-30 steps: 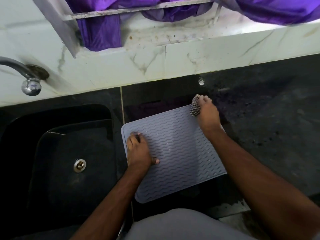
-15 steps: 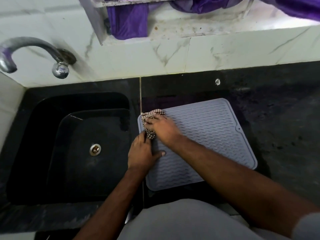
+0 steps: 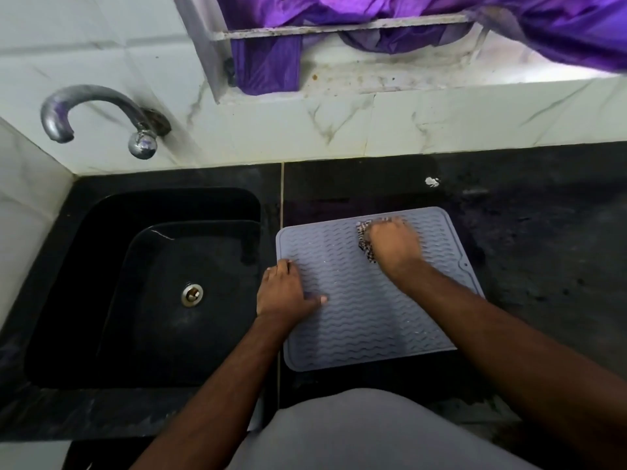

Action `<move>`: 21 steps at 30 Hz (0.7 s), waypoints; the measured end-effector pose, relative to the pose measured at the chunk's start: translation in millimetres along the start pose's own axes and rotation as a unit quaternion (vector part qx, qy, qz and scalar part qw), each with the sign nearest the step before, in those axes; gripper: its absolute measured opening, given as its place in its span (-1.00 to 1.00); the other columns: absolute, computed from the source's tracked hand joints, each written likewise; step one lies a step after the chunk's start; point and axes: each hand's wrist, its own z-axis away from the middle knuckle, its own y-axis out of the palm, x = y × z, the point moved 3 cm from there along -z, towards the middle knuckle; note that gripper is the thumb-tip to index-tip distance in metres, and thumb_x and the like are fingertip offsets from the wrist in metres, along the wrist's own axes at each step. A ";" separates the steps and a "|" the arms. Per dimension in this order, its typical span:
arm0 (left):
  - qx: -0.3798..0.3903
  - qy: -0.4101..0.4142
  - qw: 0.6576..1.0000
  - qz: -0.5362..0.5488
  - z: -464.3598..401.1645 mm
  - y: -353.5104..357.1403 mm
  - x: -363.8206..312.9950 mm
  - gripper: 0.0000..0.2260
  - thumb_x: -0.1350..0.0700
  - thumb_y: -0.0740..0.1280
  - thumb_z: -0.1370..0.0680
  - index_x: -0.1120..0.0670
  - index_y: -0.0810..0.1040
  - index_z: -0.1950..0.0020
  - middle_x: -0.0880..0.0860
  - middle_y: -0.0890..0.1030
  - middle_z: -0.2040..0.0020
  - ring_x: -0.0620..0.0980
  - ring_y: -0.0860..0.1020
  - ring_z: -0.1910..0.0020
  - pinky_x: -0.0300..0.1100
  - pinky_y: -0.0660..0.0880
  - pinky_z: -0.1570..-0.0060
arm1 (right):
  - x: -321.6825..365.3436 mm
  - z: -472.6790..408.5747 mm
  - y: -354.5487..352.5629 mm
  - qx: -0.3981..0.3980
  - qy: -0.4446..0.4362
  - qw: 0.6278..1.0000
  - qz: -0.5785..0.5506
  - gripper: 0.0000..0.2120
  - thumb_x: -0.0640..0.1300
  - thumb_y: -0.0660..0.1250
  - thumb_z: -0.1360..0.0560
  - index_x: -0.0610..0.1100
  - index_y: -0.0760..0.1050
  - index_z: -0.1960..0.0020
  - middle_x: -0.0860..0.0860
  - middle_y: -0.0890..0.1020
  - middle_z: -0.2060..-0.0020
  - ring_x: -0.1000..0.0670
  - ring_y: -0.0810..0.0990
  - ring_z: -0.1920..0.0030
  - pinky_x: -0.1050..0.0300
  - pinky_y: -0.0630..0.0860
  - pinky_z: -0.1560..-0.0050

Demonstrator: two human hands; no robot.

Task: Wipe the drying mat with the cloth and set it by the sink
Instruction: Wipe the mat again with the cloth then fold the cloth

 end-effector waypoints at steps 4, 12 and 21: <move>-0.042 0.030 0.990 0.129 6.1 -6.6 -15.0 -0.01 -0.30 0.47 -0.44 0.17 0.10 -0.64 0.15 0.14 -0.63 0.11 0.15 -0.59 -0.04 0.15 -0.57 | -7.8 13.4 -20.1 -0.052 0.010 0.975 -0.214 -0.53 -0.38 0.32 -0.46 -0.03 0.58 -0.29 -0.01 0.63 -0.21 -0.11 0.60 -0.19 -0.02 0.53 -0.25; -0.087 0.129 0.959 0.239 37.7 -48.4 -53.7 -0.07 -0.43 0.49 -0.27 -0.09 0.31 -0.54 -0.08 0.46 -0.39 -0.07 0.45 -0.36 -0.08 0.44 -0.30 | 34.2 41.7 -48.5 0.072 -0.057 0.952 -0.292 -0.68 -0.33 0.39 -0.41 -0.04 0.56 -0.10 -0.02 0.64 -0.05 -0.06 0.60 -0.09 0.14 0.49 -0.09; -0.007 0.092 0.949 0.301 85.7 -47.4 -17.0 -0.87 0.04 0.43 -0.59 -0.04 0.66 -0.13 -0.13 0.70 0.12 -0.27 0.63 0.10 -0.32 0.51 0.09 | 44.6 75.0 -58.4 0.203 -0.177 0.924 -0.271 -0.75 -0.08 0.53 -0.44 0.08 0.61 -0.08 0.15 0.63 0.12 0.09 0.60 0.08 0.15 0.47 0.12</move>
